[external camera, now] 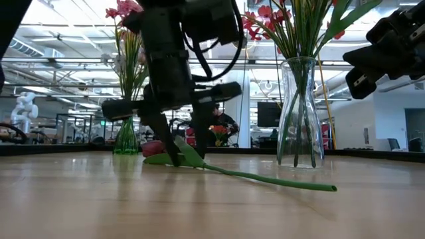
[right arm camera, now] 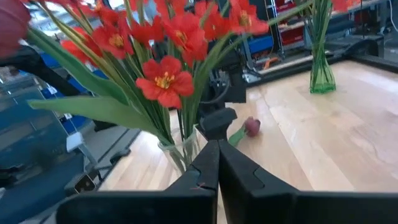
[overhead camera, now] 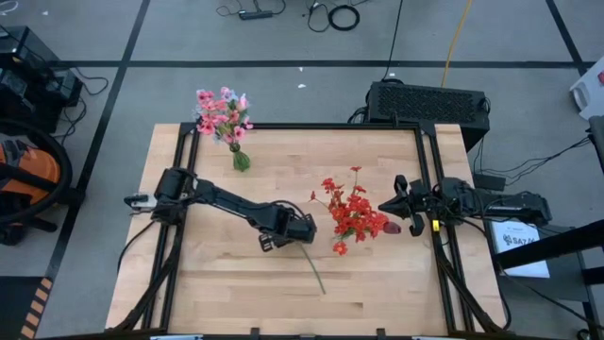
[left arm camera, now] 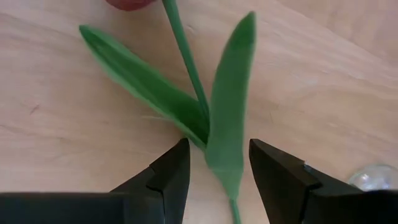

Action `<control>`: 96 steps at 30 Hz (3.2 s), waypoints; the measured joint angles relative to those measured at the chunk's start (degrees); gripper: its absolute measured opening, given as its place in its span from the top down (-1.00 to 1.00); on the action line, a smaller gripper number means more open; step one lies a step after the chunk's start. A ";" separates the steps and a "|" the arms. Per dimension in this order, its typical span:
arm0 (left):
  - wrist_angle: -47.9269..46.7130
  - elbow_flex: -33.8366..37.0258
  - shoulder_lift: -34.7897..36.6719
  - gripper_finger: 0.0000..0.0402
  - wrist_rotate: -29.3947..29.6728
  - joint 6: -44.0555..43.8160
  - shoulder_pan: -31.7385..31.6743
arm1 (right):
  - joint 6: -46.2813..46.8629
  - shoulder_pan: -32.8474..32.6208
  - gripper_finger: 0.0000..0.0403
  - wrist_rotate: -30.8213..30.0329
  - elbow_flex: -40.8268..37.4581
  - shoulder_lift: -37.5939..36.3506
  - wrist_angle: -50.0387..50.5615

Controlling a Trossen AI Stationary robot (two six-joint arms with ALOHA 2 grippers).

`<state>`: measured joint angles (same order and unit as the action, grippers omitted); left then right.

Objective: Sort flowers into vase by color
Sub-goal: Put the red flower into the transparent vase

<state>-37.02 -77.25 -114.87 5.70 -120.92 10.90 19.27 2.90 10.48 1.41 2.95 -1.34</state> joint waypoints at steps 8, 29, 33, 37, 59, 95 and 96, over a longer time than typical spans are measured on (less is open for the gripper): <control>0.29 -0.24 -1.40 0.15 -2.10 3.12 -0.34 | 0.00 0.02 1.00 -0.11 0.00 0.69 -0.03; -2.08 -0.03 -1.13 0.94 -1.99 19.34 3.97 | 0.00 0.02 1.00 -0.16 0.00 0.74 -0.06; -0.61 0.31 1.84 0.97 1.54 19.51 7.20 | 0.00 0.01 1.00 -0.16 0.00 0.74 -0.12; -0.06 0.07 8.10 0.98 16.84 19.52 10.73 | 0.00 0.02 1.00 -0.16 -0.02 0.74 -0.14; 54.14 0.25 19.50 1.00 34.84 122.89 14.95 | 0.00 0.00 1.00 -0.18 -0.02 0.72 -0.09; 97.88 24.55 20.87 1.00 -2.74 121.19 -0.12 | 0.00 0.00 1.00 -0.16 -0.02 0.72 -0.10; 97.59 24.55 20.87 1.00 -2.74 121.19 -0.08 | 0.00 0.00 1.00 -0.16 -0.02 0.72 -0.11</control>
<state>60.58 -52.71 -94.00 2.96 0.27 10.83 19.27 2.90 10.33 1.39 3.66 -1.45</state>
